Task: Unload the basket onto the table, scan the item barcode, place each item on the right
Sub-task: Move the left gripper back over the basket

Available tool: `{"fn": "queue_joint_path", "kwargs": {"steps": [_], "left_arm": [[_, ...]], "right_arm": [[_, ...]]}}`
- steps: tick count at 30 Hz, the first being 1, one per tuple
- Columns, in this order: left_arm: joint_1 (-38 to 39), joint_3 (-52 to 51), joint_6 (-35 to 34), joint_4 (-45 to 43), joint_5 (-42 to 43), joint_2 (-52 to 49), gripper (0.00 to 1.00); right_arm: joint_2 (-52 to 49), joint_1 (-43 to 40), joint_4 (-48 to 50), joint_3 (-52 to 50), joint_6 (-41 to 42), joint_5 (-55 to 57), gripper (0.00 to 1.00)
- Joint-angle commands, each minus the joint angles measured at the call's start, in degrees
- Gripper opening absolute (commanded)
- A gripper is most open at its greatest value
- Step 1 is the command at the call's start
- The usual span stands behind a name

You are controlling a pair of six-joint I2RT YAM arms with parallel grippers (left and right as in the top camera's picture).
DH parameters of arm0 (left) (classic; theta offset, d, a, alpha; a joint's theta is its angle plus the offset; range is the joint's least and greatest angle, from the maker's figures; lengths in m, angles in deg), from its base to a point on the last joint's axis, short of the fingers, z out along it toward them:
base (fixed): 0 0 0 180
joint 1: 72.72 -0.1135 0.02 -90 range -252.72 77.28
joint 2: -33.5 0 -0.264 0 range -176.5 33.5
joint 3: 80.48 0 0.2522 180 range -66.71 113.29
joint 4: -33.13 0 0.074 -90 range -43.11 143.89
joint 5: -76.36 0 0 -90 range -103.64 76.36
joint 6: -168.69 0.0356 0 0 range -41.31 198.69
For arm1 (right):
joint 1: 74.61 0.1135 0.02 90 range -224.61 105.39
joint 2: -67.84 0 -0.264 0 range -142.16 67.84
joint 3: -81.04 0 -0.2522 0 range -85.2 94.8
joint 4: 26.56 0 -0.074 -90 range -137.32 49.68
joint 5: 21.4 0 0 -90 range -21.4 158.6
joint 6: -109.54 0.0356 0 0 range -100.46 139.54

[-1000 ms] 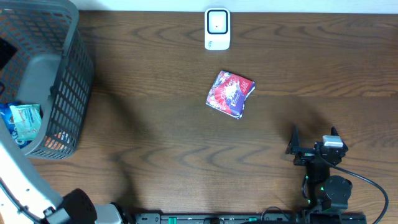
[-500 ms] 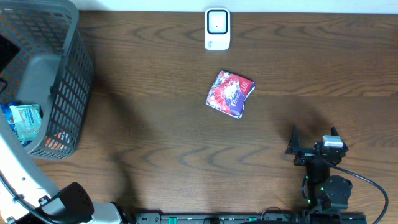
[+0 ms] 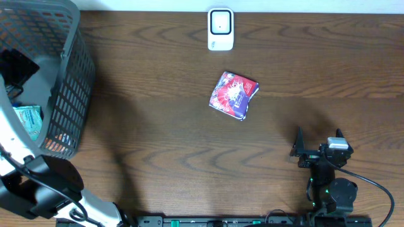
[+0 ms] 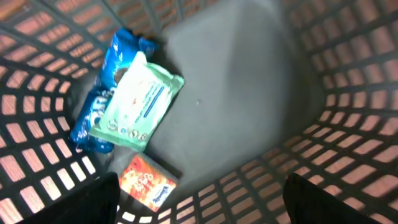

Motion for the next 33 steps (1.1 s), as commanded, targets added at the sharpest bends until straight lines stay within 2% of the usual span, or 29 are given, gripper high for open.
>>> {"fn": "queue_joint_path", "kwargs": {"steps": [1, 8, 11, 15, 20, 30, 33], "left_arm": [[-0.09, 0.24, 0.68, 1.77, -0.92, 0.39, 0.84], [-0.09, -3.76, 0.07, 5.07, -0.96, 0.09, 0.84], [-0.09, -8.72, -1.73, 2.19, -1.44, 0.09, 0.84], [-0.09, -16.61, -8.2, -3.54, -8.33, 0.04, 0.84], [0.11, -23.69, -12.02, -9.51, -8.85, 0.04, 0.84], [2.58, -31.26, -15.69, -12.63, -8.22, -1.77, 0.83], [2.95, -33.18, -19.52, -12.72, -8.24, -1.97, 0.75]], "right_arm": [[0.22, 0.28, -0.24, -0.09, 1.01, -0.31, 0.99], [0.22, 0.28, -0.24, -0.09, 0.98, -0.31, 0.99], [0.22, 0.28, -0.24, -0.09, 1.01, -0.31, 0.99], [0.22, 0.28, -0.26, -0.09, 1.01, -0.31, 0.99], [0.22, 0.28, -0.24, -0.09, 1.01, -0.31, 0.99], [0.22, 0.28, -0.26, -0.09, 1.01, -0.31, 0.99], [0.22, 0.28, -0.26, -0.09, 1.01, -0.31, 0.99]]}}
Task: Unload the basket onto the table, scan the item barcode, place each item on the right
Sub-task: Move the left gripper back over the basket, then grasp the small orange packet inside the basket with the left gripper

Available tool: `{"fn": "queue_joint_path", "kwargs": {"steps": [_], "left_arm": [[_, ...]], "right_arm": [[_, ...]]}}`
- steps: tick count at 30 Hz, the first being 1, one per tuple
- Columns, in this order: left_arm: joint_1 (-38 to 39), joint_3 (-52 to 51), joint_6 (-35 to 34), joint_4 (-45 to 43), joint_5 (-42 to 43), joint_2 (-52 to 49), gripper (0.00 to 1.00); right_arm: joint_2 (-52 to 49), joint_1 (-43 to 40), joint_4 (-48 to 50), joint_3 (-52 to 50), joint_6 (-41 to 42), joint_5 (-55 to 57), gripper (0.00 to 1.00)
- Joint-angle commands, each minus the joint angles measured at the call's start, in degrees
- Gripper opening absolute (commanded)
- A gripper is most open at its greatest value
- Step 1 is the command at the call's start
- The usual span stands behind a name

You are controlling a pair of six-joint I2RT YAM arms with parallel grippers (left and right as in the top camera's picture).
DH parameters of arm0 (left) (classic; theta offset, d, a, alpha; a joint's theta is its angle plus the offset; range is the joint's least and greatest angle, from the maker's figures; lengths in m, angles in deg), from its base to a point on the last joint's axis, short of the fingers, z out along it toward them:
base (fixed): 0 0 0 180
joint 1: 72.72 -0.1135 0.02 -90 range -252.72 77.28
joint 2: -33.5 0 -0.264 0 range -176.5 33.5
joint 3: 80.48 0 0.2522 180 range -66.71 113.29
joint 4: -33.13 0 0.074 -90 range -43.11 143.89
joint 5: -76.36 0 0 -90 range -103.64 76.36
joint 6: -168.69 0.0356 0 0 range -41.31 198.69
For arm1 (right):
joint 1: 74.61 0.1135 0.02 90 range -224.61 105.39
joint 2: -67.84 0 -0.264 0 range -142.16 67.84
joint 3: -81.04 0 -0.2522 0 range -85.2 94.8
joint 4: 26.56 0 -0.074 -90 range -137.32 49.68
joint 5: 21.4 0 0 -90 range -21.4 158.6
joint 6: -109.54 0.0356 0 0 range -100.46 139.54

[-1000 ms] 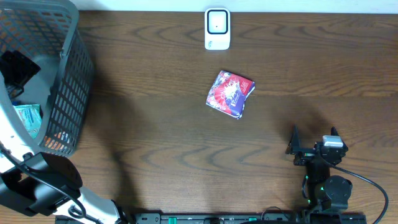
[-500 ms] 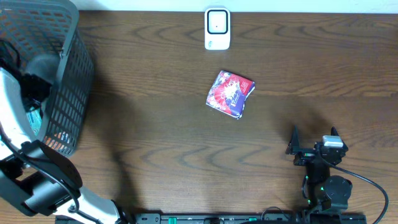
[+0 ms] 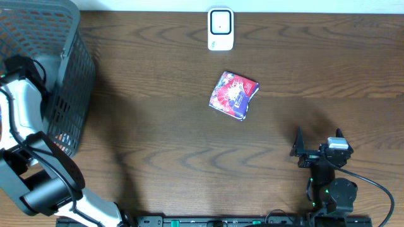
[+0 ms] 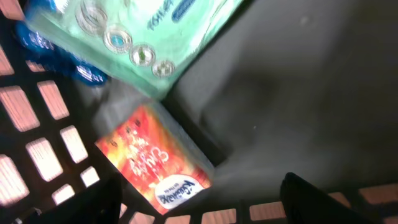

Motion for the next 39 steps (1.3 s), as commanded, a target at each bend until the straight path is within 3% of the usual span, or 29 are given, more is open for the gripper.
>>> {"fn": "queue_joint_path", "kwargs": {"steps": [1, 8, 20, 33, 39], "left_arm": [[0.59, -2.8, -6.56, -0.26, -0.74, -1.31, 0.72], [0.61, -5.92, -7.13, -5.99, -4.07, -1.38, 0.7], [0.61, -6.71, -12.0, -5.53, -3.61, -1.6, 0.7], [0.61, -11.17, -12.28, -9.86, -3.37, -1.6, 0.7], [0.61, -11.26, -12.26, -9.44, -3.34, -1.6, 0.65]], "right_arm": [[0.22, 0.28, -0.24, -0.09, 1.01, -0.31, 0.99], [0.22, 0.28, -0.26, -0.09, 1.01, -0.31, 0.99], [0.22, 0.28, -0.26, -0.09, 1.01, -0.31, 0.99], [0.22, 0.28, -0.26, -0.09, 1.01, -0.31, 0.99], [0.22, 0.28, -0.24, -0.09, 1.01, -0.31, 0.99]]}}
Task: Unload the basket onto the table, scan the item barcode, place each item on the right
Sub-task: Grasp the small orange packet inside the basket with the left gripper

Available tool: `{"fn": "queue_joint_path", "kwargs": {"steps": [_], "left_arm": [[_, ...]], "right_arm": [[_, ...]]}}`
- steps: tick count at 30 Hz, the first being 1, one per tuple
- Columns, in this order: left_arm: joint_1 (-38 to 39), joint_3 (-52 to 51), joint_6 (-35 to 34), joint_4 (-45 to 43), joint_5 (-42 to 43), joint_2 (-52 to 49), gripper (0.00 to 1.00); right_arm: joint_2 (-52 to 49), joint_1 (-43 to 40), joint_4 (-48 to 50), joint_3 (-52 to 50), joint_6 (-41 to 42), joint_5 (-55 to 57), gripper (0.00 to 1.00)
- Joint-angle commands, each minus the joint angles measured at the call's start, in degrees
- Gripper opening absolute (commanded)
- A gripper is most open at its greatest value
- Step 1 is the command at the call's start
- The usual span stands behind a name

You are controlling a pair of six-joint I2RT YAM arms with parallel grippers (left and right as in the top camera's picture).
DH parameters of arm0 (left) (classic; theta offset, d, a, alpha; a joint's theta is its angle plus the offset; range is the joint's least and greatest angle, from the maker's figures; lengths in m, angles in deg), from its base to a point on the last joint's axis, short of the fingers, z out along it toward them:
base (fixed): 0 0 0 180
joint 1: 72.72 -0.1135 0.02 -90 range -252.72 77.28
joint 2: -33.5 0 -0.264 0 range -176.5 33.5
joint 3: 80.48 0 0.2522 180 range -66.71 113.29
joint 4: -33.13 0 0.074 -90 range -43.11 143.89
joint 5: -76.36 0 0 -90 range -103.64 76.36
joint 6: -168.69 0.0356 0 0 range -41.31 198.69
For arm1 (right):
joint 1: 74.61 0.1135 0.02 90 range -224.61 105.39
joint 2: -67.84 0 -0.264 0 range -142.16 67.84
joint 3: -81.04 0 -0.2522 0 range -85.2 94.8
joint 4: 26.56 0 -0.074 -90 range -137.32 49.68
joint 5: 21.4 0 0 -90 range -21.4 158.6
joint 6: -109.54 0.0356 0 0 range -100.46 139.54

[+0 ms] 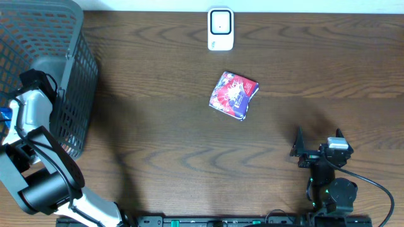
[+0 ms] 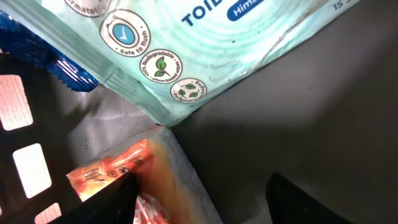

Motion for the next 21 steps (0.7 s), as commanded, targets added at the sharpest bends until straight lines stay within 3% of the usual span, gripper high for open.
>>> {"fn": "queue_joint_path", "kwargs": {"steps": [1, 3, 4, 6, 8, 15, 21], "left_arm": [[0.46, -0.87, -0.72, 0.55, -0.74, -1.01, 0.62], [0.46, -0.87, -0.7, 0.7, -0.74, -1.01, 0.61], [0.46, -0.87, -0.7, 0.7, -0.72, -1.01, 0.53], [0.46, -0.87, -0.68, 0.63, -0.74, -1.01, 0.26], [0.46, -0.85, -0.35, 0.24, -0.7, -1.01, 0.08], [0.46, 3.08, 11.28, 0.52, -0.7, 2.21, 0.07], [0.46, 7.32, 12.59, -0.59, 3.78, 14.84, 0.07]], "right_arm": [[0.22, 0.28, -0.24, -0.09, 1.01, -0.31, 0.99], [0.22, 0.28, -0.24, -0.09, 1.01, -0.31, 0.99], [0.22, 0.28, -0.24, -0.09, 1.01, -0.31, 0.99], [0.22, 0.28, -0.22, -0.09, 1.01, -0.31, 0.99], [0.22, 0.28, -0.24, -0.09, 1.01, -0.31, 0.99], [0.22, 0.28, -0.24, -0.09, 1.01, -0.31, 0.99], [0.22, 0.28, -0.24, -0.09, 1.01, -0.31, 0.99]]}}
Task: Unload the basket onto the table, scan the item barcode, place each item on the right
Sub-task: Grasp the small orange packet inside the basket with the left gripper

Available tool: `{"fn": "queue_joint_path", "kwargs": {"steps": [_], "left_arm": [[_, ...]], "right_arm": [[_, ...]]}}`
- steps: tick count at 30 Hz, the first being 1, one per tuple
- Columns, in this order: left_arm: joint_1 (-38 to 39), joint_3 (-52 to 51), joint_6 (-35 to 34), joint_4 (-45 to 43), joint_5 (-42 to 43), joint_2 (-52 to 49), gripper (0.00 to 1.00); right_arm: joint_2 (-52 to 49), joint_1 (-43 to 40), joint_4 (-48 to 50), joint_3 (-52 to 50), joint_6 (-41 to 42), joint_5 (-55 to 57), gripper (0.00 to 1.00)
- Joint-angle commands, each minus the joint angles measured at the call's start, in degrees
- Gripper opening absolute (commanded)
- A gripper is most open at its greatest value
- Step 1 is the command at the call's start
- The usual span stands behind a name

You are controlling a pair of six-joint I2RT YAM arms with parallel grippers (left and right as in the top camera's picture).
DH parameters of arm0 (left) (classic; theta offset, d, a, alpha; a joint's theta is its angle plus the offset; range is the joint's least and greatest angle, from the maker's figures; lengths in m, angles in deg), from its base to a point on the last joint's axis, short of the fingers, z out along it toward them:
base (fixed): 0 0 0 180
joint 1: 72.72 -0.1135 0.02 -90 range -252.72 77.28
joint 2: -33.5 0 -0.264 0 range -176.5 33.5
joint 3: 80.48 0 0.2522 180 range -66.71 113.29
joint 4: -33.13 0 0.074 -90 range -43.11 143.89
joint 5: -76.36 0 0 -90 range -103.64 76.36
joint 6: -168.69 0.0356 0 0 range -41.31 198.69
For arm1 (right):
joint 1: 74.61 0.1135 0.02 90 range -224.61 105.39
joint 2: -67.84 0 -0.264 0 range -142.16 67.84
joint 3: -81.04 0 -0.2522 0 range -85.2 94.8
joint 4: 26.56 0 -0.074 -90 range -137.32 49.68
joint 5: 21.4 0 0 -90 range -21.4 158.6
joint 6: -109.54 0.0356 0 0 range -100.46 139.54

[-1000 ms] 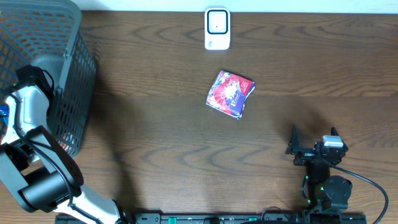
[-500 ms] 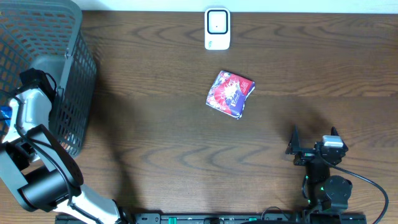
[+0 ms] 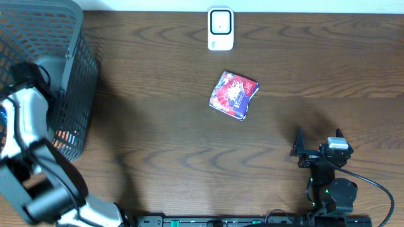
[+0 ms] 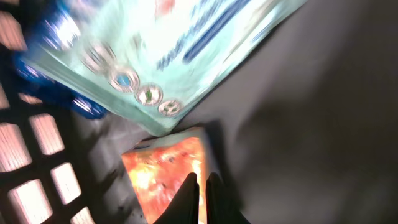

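My left arm (image 3: pixel 28 110) reaches down into the grey mesh basket (image 3: pixel 69 38). In the left wrist view my left gripper (image 4: pixel 201 178) is shut on the right edge of an orange snack packet (image 4: pixel 163 169) lying on the basket floor; only a sliver of orange shows between the dark fingers (image 4: pixel 188 190). The white barcode scanner (image 3: pixel 220 28) stands at the table's far edge. A red packet (image 3: pixel 234 94) lies on the table below it. My right gripper (image 3: pixel 319 144) rests near the front right, fingers apart and empty.
A pale green pack of wipes (image 4: pixel 186 56) lies in the basket just above the orange packet, and a blue packet (image 4: pixel 53 74) pokes out from under it. Basket walls close in on the left. Brown wood table (image 3: pixel 164 157) spreads between basket and right arm.
My left gripper's fingers were spread wide beside the orange packet; now they are shut on its edge. The wipes pack looks smaller and farther off. The right arm has not moved.
First my left gripper hung open high over the basket's contents. Then it was lower, open, near the orange packet. Then it stood open right at the packet under the wipes. Now it is shut on the packet. The red packet and scanner stayed put.
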Motion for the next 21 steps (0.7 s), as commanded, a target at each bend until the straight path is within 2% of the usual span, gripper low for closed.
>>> {"fn": "queue_joint_path", "kwargs": {"steps": [1, 5, 8, 9, 10, 12, 14, 15, 19, 21], "left_arm": [[0.35, 4.0, 3.98, -2.73, 5.38, 12.44, 0.07], [0.35, 3.98, 6.47, -7.26, 12.15, 21.62, 0.07], [0.35, 3.96, 6.4, -6.84, 11.82, 25.97, 0.07], [0.35, 3.96, 6.34, -6.05, 11.3, 26.56, 0.17], [0.35, 3.85, 5.66, -4.31, 8.87, 26.32, 0.64], [0.35, 3.32, 5.03, -3.85, 6.82, 24.85, 0.86], [0.35, 3.04, 5.05, -3.87, 5.01, 22.34, 1.0], [0.35, 3.04, 5.05, -3.91, 4.5, 20.65, 0.97], [0.35, 3.04, 4.76, -3.82, 4.55, 14.32, 0.98], [0.28, 3.04, 2.23, -2.56, 4.55, 11.26, 0.98]], "right_arm": [[0.22, 0.28, -0.22, -0.09, 1.01, -0.28, 0.99], [0.22, 0.28, -0.22, -0.09, 1.01, -0.28, 0.99], [0.22, 0.28, -0.24, -0.09, 1.01, -0.28, 0.99], [0.22, 0.28, -0.24, -0.09, 1.01, -0.28, 0.99], [0.22, 0.28, -0.22, -0.09, 1.01, -0.28, 0.99], [0.22, 0.28, -0.24, -0.09, 1.01, -0.28, 0.99], [0.22, 0.28, -0.22, -0.09, 1.01, -0.28, 0.99], [0.22, 0.28, -0.24, -0.09, 1.01, -0.28, 0.99], [0.22, 0.28, -0.22, -0.09, 1.01, -0.28, 0.99], [0.22, 0.28, -0.24, -0.09, 1.01, -0.28, 0.99]]}}
